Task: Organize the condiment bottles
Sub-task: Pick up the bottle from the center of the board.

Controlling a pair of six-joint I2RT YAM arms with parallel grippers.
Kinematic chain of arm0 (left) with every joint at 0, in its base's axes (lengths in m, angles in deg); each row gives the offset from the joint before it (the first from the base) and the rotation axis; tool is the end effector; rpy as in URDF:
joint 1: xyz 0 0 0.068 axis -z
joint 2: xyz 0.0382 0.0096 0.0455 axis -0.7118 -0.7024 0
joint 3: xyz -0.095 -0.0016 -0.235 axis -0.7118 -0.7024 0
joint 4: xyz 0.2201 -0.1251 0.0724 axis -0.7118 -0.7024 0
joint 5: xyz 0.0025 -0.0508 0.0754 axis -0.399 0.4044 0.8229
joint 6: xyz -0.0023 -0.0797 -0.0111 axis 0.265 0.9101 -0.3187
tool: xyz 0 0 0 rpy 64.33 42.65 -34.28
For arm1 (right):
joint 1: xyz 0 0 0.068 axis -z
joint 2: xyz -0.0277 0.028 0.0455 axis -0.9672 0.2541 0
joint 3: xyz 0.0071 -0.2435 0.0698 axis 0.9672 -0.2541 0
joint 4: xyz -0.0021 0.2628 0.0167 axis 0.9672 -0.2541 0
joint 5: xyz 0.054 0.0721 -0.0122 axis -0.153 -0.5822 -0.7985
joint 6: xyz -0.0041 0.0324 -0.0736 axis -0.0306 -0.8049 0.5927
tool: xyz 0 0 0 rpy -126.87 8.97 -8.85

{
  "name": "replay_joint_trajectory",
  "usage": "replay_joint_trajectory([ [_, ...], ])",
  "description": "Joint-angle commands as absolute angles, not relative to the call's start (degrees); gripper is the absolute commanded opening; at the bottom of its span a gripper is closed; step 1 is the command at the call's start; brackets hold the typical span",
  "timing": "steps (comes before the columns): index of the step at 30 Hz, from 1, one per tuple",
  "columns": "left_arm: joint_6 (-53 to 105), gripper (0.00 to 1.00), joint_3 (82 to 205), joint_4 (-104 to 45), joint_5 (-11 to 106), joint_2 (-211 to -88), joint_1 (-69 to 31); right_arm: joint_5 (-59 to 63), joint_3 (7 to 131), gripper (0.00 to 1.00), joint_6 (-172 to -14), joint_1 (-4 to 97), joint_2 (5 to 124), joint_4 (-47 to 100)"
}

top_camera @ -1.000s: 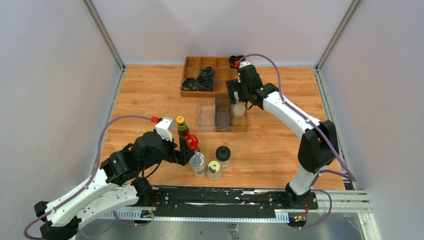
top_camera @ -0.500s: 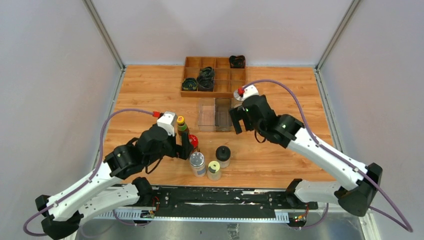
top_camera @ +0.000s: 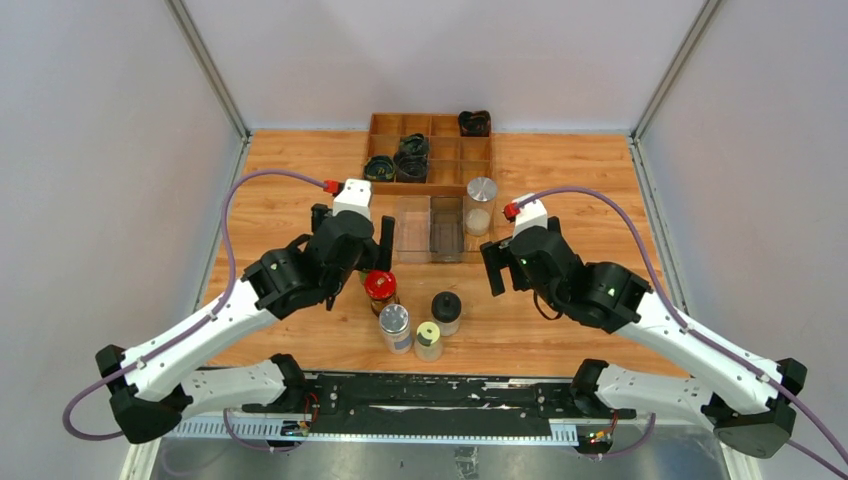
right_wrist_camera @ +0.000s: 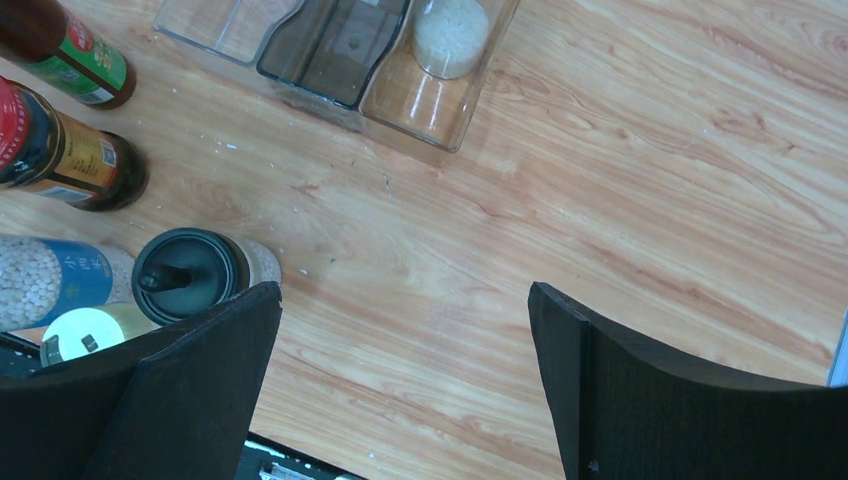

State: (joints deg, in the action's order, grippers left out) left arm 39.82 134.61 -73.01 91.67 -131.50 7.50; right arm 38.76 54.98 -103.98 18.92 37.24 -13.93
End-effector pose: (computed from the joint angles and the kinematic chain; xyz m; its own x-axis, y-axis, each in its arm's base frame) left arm 0.1734 -0.1615 0.3285 -0.4681 0.0463 -0.8825 0.1763 0.9834 -0.0419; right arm 0.1528 0.1694 0.3297 -0.4430 -0.1860 -0.8770 -0.3921 0.9199 0.0029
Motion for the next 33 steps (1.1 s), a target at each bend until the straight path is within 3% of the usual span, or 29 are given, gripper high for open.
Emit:
replay_joint_trajectory([
  [1, 38.9, 0.99, 135.7, -71.9, 97.6, -133.2, 7.1, 40.6, 53.4, 1.0, -105.9, 18.1, 35.9, -16.1],
  [18, 37.9, 0.98, 127.7, -61.8, 83.9, -136.5, -5.9, 39.0, 51.7, 1.0, -106.9, 18.0, 37.2, -14.7],
  [33, 39.4, 0.85, 123.2, -60.1, 83.7, -137.3, -6.2, 38.6, 51.1, 1.0, -106.5, 18.0, 40.0, -12.9],
])
